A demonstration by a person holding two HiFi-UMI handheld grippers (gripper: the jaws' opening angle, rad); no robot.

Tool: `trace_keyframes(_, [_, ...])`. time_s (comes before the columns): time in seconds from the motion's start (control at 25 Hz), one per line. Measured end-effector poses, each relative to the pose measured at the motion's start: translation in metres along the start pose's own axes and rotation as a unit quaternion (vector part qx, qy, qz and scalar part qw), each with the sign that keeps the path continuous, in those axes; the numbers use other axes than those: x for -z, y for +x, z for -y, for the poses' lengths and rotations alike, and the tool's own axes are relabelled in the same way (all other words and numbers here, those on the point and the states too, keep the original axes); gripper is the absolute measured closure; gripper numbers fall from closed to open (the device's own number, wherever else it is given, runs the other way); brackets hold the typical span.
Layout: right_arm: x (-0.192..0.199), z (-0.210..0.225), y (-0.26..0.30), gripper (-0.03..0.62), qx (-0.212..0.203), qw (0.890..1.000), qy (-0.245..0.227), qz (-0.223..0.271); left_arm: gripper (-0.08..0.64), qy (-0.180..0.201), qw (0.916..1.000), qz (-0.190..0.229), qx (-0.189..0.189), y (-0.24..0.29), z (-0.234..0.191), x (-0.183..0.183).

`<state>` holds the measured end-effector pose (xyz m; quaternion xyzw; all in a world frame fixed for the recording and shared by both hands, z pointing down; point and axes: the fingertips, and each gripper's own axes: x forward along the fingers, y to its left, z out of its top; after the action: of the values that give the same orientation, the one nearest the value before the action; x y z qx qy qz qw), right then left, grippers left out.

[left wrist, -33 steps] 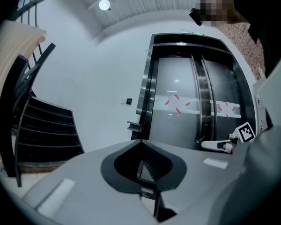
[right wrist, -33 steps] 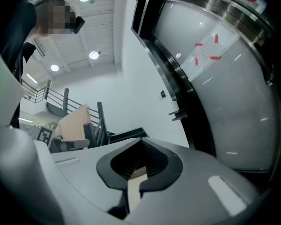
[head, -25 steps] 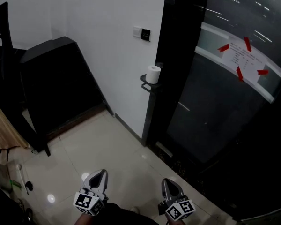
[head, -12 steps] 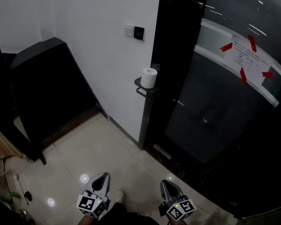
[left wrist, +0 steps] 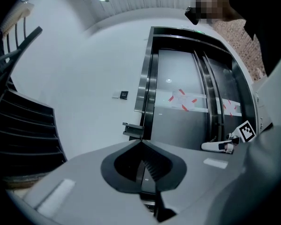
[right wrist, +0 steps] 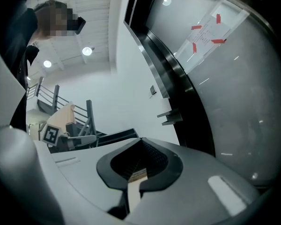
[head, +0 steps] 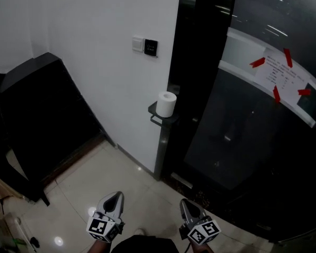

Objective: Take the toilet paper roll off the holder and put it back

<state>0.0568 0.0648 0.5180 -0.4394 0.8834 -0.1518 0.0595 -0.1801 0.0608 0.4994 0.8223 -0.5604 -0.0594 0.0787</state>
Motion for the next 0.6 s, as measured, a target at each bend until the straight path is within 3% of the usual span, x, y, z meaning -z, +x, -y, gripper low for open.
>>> trace_keyframes(0.2, [0.002,0.001,0.025,0.580,0.006,1.000,-0.002,-0.001,0.558,-0.008,0.9999,0.011,-0.001,0.018,-0.023,-0.013])
trace_keyframes(0.44, [0.004,0.016,0.037,0.580,0.026,1.000,0.002,-0.015,0.558,-0.023,0.9997,0.000,-0.010,0.038,-0.043,0.000])
trace_keyframes(0.6, [0.001,0.029,0.054,0.579,0.010,1.000,0.001,-0.024,0.558,-0.033,0.9993,-0.009,-0.019,0.052,-0.045,0.004])
